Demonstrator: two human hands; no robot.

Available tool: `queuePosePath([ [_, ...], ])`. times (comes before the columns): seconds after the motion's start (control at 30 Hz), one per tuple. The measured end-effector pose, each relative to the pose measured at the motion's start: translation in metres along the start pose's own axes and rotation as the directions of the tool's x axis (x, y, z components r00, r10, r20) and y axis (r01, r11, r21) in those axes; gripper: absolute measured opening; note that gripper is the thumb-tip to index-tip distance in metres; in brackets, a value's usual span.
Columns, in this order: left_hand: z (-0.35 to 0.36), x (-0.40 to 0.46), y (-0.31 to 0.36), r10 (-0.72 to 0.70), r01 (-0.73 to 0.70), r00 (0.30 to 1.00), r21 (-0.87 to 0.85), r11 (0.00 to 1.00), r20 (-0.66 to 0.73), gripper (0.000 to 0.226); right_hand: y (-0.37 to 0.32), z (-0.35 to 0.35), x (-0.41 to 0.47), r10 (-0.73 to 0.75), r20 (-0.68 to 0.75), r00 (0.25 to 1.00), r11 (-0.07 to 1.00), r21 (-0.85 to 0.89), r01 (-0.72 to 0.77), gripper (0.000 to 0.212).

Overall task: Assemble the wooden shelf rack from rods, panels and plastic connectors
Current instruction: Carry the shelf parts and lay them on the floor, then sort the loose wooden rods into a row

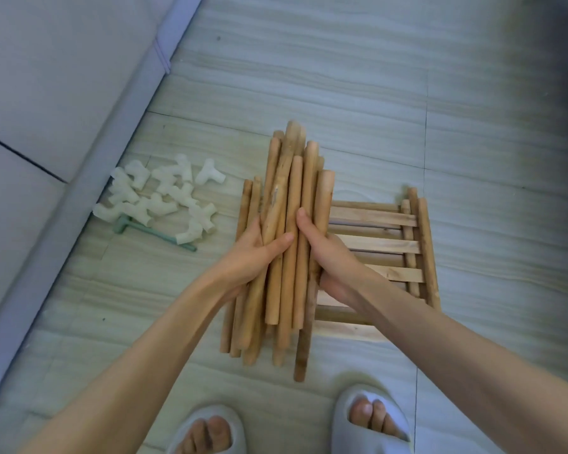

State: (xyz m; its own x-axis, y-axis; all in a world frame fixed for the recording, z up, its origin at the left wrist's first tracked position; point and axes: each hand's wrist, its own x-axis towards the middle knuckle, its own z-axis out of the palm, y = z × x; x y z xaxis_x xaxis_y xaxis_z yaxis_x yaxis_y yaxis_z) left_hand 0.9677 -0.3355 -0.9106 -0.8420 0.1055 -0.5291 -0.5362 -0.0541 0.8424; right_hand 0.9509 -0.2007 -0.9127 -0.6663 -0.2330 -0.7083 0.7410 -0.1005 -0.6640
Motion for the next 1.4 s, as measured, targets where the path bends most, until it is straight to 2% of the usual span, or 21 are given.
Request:
queuePosePath([
  [0.13, -0.050, -0.032, 0.028, 0.159, -0.163, 0.985, -0.049, 0.985, -0.073, 0.060, -0.022, 0.058, -0.009, -0.135, 0.196, 0.971, 0.988, -0.050, 0.148, 0.047],
  [0.3, -0.119, -0.066, 0.040, 0.276, -0.291, 0.935, -0.034, 0.956, -0.223, 0.072, -0.031, 0.142, -0.003, -0.273, 0.287, 0.918, 0.905, -0.246, 0.346, 0.052],
  [0.43, -0.151, -0.075, 0.016, 0.323, -0.343, 0.870, 0.015, 0.939, -0.372, 0.069, -0.009, 0.175, 0.013, -0.361, 0.389, 0.847, 0.788, -0.358, 0.500, 0.038],
  [0.57, -0.159, -0.074, -0.023, 0.332, -0.346, 0.832, 0.052, 0.937, -0.444, 0.064, 0.026, 0.172, 0.026, -0.369, 0.428, 0.825, 0.743, -0.397, 0.538, 0.031],
  [0.7, -0.157, -0.069, -0.041, 0.347, -0.343, 0.837, 0.089, 0.935, -0.423, 0.070, 0.035, 0.158, 0.029, -0.358, 0.481, 0.800, 0.680, -0.453, 0.577, 0.061],
  [0.77, -0.156, -0.068, -0.043, 0.357, -0.341, 0.834, 0.115, 0.933, -0.420, 0.074, 0.033, 0.151, 0.028, -0.346, 0.488, 0.802, 0.663, -0.478, 0.577, 0.060],
  [0.9, -0.151, -0.075, -0.046, 0.385, -0.337, 0.839, 0.187, 0.923, -0.385, 0.072, 0.031, 0.144, 0.022, -0.309, 0.496, 0.812, 0.636, -0.527, 0.564, 0.044],
  [1.0, -0.148, -0.084, -0.049, 0.391, -0.332, 0.844, 0.215, 0.918, -0.368, 0.065, 0.030, 0.143, 0.015, -0.295, 0.526, 0.797, 0.607, -0.541, 0.582, 0.054],
  [1.13, -0.145, -0.091, -0.043, 0.416, -0.358, 0.860, 0.230, 0.905, -0.296, 0.073, 0.031, 0.141, 0.011, -0.304, 0.567, 0.765, 0.594, -0.515, 0.618, 0.071],
  [1.27, -0.143, -0.085, -0.036, 0.445, -0.377, 0.857, 0.271, 0.886, -0.261, 0.065, 0.027, 0.141, 0.011, -0.285, 0.552, 0.784, 0.696, -0.444, 0.565, 0.052],
  [1.33, -0.144, -0.083, -0.034, 0.462, -0.386, 0.847, 0.292, 0.875, -0.263, 0.066, 0.024, 0.139, 0.011, -0.286, 0.550, 0.784, 0.687, -0.452, 0.568, 0.041],
  [1.4, -0.145, -0.080, -0.035, 0.462, -0.380, 0.849, 0.313, 0.871, -0.257, 0.066, 0.022, 0.137, 0.011, -0.283, 0.547, 0.788, 0.677, -0.468, 0.568, 0.040],
])
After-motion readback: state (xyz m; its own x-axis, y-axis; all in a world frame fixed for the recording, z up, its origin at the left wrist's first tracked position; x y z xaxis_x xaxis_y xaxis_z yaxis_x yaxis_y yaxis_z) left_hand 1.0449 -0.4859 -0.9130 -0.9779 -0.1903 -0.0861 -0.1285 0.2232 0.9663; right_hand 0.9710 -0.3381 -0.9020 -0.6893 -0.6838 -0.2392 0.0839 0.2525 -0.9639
